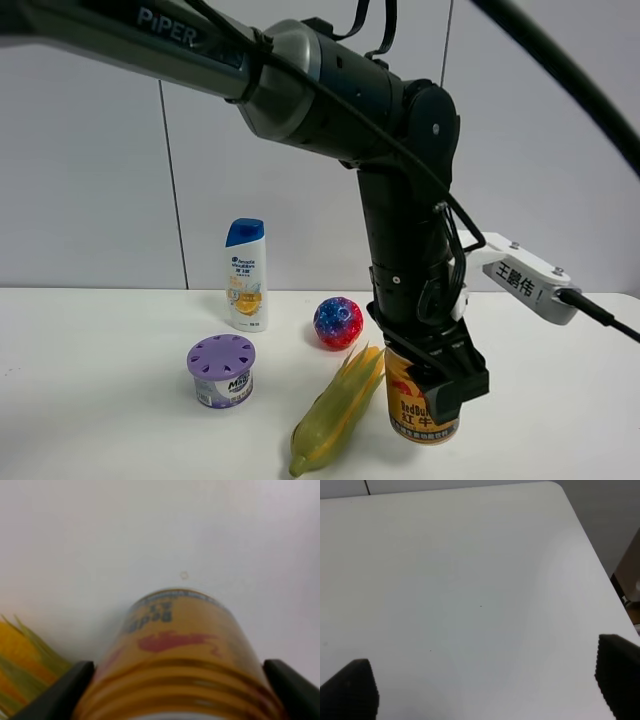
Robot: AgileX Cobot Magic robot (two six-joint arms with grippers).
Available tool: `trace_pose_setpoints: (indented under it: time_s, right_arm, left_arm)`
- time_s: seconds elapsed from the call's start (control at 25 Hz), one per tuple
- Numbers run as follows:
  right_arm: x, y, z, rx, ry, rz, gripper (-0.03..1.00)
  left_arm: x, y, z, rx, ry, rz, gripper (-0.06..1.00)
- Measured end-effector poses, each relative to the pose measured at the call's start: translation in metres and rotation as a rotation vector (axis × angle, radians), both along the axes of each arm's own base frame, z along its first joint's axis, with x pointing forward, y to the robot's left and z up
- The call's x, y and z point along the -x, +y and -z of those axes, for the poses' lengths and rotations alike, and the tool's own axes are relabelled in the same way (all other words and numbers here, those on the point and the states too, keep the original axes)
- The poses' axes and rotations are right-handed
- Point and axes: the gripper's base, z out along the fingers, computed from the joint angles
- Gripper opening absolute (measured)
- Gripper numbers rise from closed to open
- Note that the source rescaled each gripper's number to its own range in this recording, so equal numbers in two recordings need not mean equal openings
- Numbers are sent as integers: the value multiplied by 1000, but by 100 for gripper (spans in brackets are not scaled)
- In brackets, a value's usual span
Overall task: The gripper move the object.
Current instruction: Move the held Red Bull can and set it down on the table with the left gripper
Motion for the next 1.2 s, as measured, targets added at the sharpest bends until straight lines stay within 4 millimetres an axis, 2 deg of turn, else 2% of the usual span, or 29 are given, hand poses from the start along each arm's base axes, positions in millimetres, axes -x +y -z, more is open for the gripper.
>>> trace_pose_setpoints:
  time_s: [0.52,1.08,1.2]
  right_arm:
    - [0,0,0,0,0,0,100]
    - [0,0,0,0,0,0,100]
    - [0,0,0,0,0,0,100]
  left_arm:
    - [-5,-5,28,-10,-7,3,0]
    - [-11,-5,30,-12,-65,16,0]
    - [-15,-3,35,-17,-62,9,0]
